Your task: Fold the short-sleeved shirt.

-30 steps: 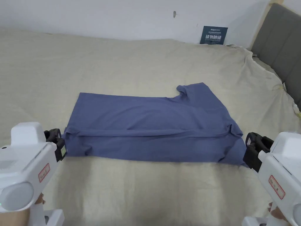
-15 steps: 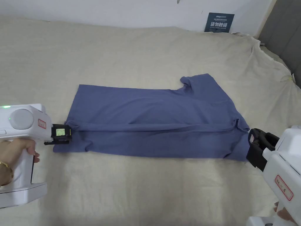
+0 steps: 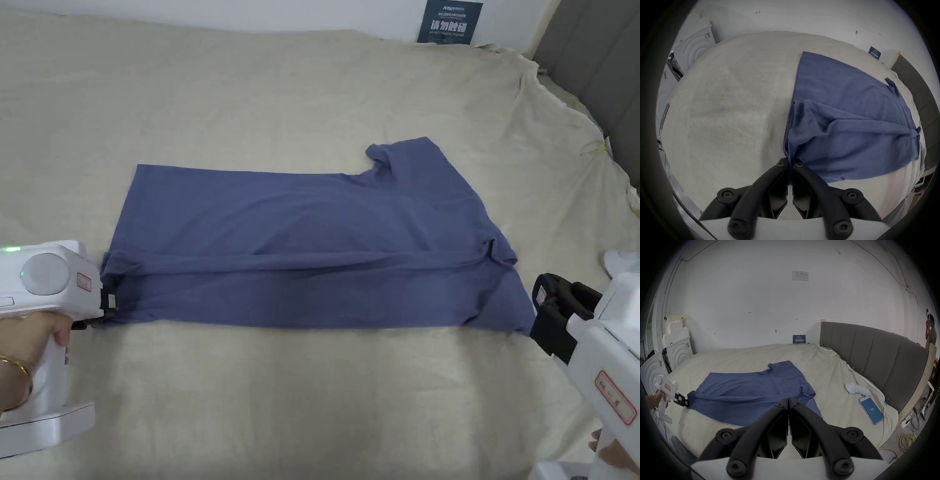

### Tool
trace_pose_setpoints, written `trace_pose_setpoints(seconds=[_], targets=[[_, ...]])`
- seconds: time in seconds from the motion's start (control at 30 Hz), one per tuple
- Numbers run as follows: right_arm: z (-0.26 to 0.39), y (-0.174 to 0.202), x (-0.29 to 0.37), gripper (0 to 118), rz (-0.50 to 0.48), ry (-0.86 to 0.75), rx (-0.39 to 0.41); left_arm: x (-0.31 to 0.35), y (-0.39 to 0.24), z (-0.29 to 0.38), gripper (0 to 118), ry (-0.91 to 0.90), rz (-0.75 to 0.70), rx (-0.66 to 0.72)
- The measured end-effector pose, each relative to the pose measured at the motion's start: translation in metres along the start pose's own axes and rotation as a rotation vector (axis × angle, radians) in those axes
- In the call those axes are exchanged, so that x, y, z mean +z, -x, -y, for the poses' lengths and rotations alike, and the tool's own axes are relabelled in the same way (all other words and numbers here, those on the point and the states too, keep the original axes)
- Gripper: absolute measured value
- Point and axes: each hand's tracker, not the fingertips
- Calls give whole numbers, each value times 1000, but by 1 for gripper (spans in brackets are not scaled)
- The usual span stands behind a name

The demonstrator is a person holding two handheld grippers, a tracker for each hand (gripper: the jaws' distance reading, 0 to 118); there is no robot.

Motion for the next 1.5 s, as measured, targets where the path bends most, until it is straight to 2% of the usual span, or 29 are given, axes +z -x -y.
trace_pose_setpoints(seconds=[0.13,0.23,0.27,0.33,0.37,0.4,0.43,0.47,0.5,0.7,0.77,0.8,0.9,1.0,1.03,1.07,1.1,1.17,1.37,1.5], targets=[[-14,-8,-11,0,14,47,-18,18,10,-5,0,-67,35,69],[-32,-22,-31,1,-4,129,-71,37,16,-9,0,-118,63,81],[-37,-28,-42,4,-4,171,-77,41,18,-10,0,-131,74,93],[-47,-36,-68,19,-18,264,-84,47,21,-13,0,-148,90,117],[-49,-42,-82,19,-23,330,-98,49,23,-13,0,-154,95,130],[-50,-45,-97,51,-41,398,-105,51,22,-13,0,-155,99,135],[-49,-49,-112,97,-33,467,-108,51,22,-13,0,-154,101,139],[-45,-51,-124,115,-9,496,-116,51,22,-13,0,-154,101,141],[-43,-53,-133,117,5,517,-109,51,22,-13,0,-154,101,141],[-14,-67,-180,113,115,694,-123,47,18,-8,0,-143,82,142],[-4,-71,-186,104,141,709,-143,44,17,-7,0,-137,73,138],[0,-73,-189,96,134,717,-153,43,16,-7,0,-133,69,137],[11,-77,-195,65,133,738,-178,39,16,-5,0,-125,57,135],[18,-76,-198,16,101,748,-200,36,15,-5,0,-117,47,132],[19,-75,-198,8,79,744,-208,35,15,-5,0,-115,42,130],[19,-73,-198,7,57,740,-235,35,13,-6,0,-112,40,129],[17,-72,-198,7,77,746,-224,35,14,-6,0,-108,37,129],[9,-76,-195,7,55,761,-183,38,16,-8,0,-106,36,128],[-39,-100,-150,7,-34,665,-244,72,34,-20,0,-149,99,195],[-59,-112,-110,7,-62,614,-244,103,48,-8,0,-184,127,212]])
